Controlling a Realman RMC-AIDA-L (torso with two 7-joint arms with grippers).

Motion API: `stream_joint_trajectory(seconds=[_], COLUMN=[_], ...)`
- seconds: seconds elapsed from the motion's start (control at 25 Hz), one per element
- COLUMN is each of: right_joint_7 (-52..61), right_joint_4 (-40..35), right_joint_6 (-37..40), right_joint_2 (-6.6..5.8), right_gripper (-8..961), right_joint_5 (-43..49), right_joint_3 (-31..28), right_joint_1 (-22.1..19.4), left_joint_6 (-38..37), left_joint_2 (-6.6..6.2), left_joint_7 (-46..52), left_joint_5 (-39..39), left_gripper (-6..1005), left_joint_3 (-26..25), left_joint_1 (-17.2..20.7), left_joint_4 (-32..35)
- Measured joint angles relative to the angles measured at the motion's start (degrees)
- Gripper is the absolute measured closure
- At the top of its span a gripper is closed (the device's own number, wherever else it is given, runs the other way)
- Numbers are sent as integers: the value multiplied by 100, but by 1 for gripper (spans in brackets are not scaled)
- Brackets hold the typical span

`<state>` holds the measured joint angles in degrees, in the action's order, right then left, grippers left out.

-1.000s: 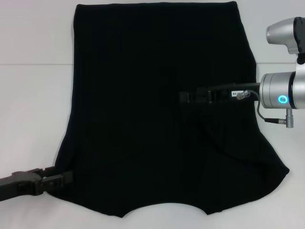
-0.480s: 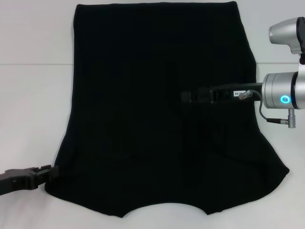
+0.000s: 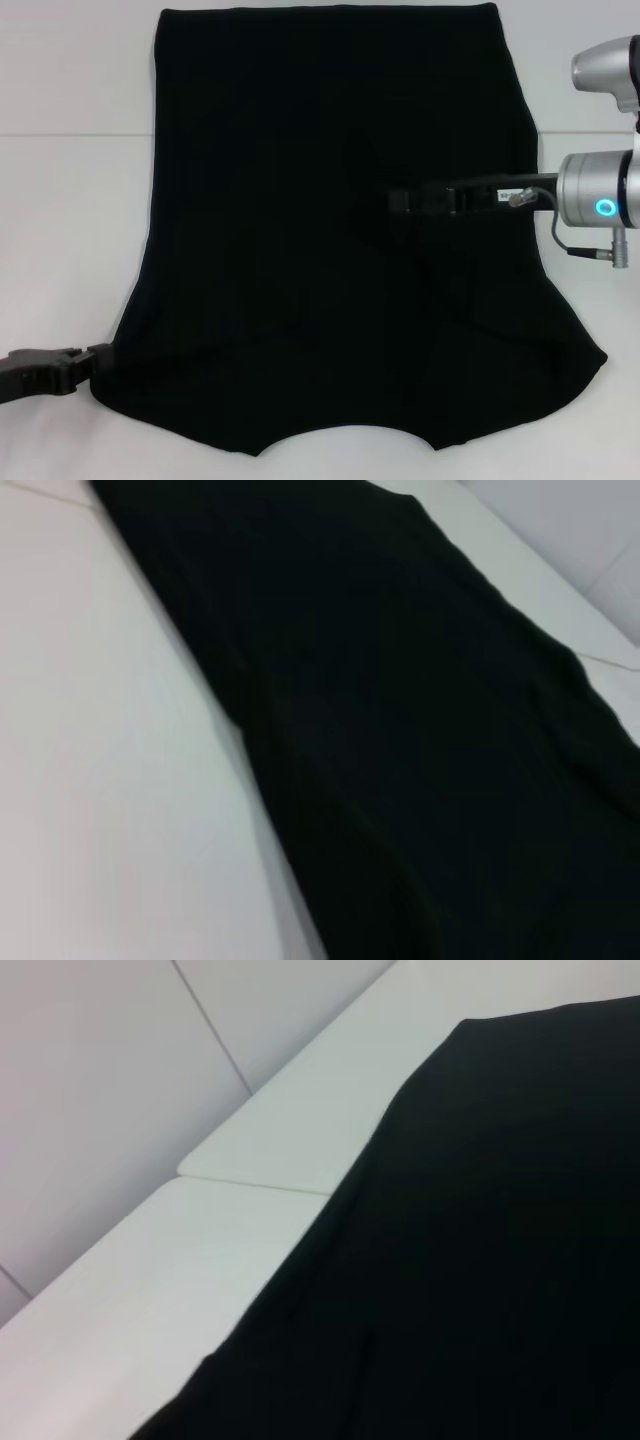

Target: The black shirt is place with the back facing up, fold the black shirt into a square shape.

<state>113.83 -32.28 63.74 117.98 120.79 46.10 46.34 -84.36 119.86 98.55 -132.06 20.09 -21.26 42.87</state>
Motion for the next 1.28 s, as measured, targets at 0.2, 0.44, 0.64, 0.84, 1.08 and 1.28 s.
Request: stream_joint_trajectory(seconds=[0.2,0.44,0.64,0.84,1.08,1.28], right_joint_7=[113,322,361,373,446,475], right_joint_4=[181,119,119,211,335,410], right_joint_6=[54,531,820,876,910,998], right_joint_2=[-254,-517,-788,-957,-960,-880], right_gripper=[164,164,165,166,169,172], right_joint_5=[-6,-17,14,27,415,715], right_joint_3=[-40,-346,-501,-496,-470,-466], right_joint_1=[-146,-595,-1036,-1384,-1450,-1373], left_joint_6=[-210,-280,-285,-285,-285,-289], left_joint_2=[-64,-93,-95,-82,-89,-99], left_joint_7=[24,30,25,-19,-22,-23], left_joint_5=[-16,-16,-15,-2,-7,-9], left_gripper=[957,970,968,966,964,962], left_joint_3=[-34,-48,-56,-59,-51,-49], left_joint_1=[-29,-46,-45,-45,-62,-87], left_joint_4=[135,151,151,121,116,116])
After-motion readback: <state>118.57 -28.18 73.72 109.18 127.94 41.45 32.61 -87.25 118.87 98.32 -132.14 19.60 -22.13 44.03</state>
